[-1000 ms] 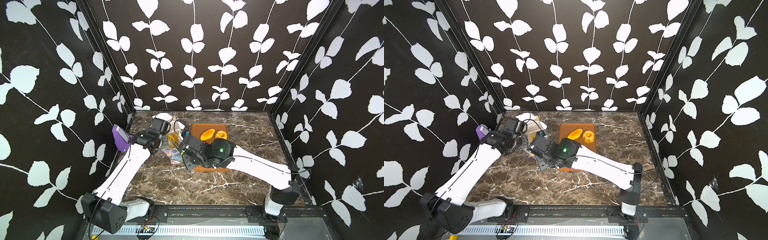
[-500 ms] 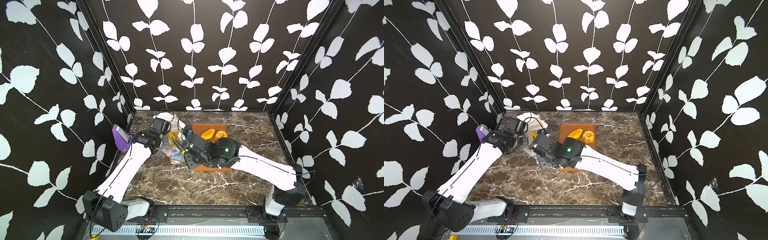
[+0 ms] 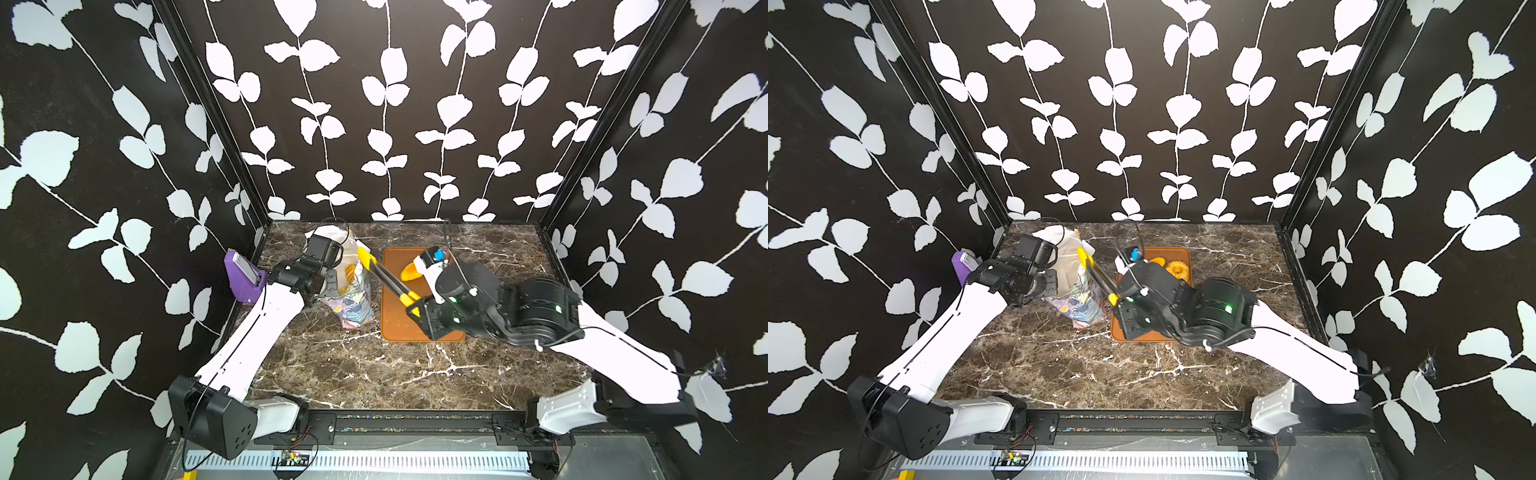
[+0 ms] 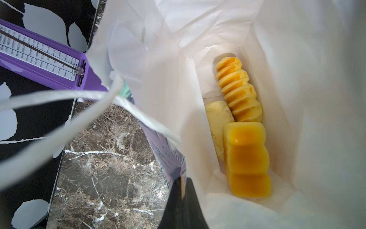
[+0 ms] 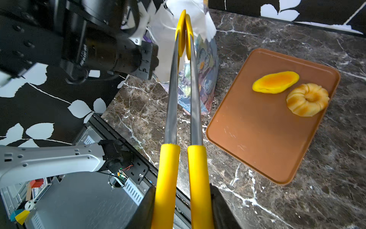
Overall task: Pack bread into a paper bag
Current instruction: Pick up the fake bread from the plate.
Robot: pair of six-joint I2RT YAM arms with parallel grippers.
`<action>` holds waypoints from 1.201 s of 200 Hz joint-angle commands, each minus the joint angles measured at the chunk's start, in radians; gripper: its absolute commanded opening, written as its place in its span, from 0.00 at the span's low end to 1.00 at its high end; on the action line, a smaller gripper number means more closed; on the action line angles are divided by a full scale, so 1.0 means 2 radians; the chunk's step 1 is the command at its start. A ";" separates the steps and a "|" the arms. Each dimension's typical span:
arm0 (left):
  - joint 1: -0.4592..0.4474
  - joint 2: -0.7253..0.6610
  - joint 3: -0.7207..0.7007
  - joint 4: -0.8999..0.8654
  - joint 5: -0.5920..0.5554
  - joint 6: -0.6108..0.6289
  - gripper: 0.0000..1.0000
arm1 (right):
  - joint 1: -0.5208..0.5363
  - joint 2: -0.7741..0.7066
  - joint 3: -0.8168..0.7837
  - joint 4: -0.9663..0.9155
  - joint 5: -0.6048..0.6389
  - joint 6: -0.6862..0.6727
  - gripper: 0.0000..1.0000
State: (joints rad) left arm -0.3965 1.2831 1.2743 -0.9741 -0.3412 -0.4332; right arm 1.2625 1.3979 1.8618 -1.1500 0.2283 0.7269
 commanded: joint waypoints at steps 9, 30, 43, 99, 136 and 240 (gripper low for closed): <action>0.000 0.006 0.009 0.000 0.004 0.001 0.00 | 0.001 -0.051 -0.068 -0.007 0.031 0.037 0.00; 0.000 0.006 0.007 0.000 0.003 0.001 0.00 | 0.001 -0.094 -0.116 -0.012 0.061 0.063 0.00; 0.000 0.006 0.008 -0.001 0.004 0.000 0.00 | 0.000 -0.115 -0.141 -0.017 0.080 0.077 0.00; 0.000 0.008 0.007 -0.003 0.006 -0.003 0.00 | -0.008 -0.119 -0.248 -0.021 0.126 0.143 0.00; 0.000 0.010 0.007 -0.004 0.007 -0.006 0.00 | -0.032 -0.088 -0.323 0.024 0.124 0.187 0.00; 0.000 0.009 0.011 -0.012 0.001 -0.007 0.00 | -0.067 0.000 -0.364 0.081 0.098 0.195 0.00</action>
State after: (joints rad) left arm -0.3965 1.2980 1.2770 -0.9783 -0.3416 -0.4377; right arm 1.1442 1.4052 1.1545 -1.0210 0.4026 1.1175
